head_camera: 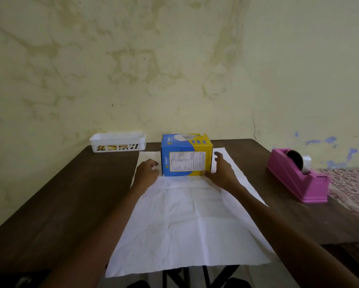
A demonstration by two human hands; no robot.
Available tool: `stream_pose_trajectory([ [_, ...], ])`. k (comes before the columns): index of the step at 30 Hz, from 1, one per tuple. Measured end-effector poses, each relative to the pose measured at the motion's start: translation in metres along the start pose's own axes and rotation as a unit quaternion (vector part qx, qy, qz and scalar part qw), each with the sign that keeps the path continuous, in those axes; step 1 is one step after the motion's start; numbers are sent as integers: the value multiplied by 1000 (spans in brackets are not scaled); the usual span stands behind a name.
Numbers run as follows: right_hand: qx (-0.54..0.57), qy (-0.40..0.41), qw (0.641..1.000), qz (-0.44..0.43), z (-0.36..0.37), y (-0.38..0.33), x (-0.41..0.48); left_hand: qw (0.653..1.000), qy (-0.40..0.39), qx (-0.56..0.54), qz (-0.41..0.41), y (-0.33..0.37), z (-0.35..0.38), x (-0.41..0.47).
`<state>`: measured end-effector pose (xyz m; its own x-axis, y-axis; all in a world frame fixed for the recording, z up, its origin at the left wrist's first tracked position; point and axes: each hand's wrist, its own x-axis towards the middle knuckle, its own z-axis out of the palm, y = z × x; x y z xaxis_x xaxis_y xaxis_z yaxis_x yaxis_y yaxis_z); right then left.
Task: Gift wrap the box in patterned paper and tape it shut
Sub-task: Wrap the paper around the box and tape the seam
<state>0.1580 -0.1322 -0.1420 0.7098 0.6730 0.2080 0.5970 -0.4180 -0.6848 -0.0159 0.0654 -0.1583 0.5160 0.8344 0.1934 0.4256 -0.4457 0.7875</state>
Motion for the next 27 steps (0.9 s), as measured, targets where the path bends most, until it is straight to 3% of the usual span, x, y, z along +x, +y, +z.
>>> stream_pose_trajectory([
  [4,42,-5,999,-23,0,-4,-8,993,27,-107,34,20,-4,-15],
  [7,89,21,994,-57,0,-4,-11,986,-17,-152,61,35,-3,-28],
  [12,175,-3,983,-62,-1,-11,-13,975,-43,-218,16,43,2,-33],
  [16,204,55,976,-47,-5,-22,-7,964,-55,-258,-25,52,-5,-27],
  [20,219,40,975,23,-19,-44,12,952,-78,-281,-93,64,-15,-11],
  [23,237,-21,967,94,-25,-53,28,947,-117,-266,-136,71,-21,0],
  [27,265,-52,954,129,-20,-45,40,944,-137,-267,-137,71,-16,6],
])
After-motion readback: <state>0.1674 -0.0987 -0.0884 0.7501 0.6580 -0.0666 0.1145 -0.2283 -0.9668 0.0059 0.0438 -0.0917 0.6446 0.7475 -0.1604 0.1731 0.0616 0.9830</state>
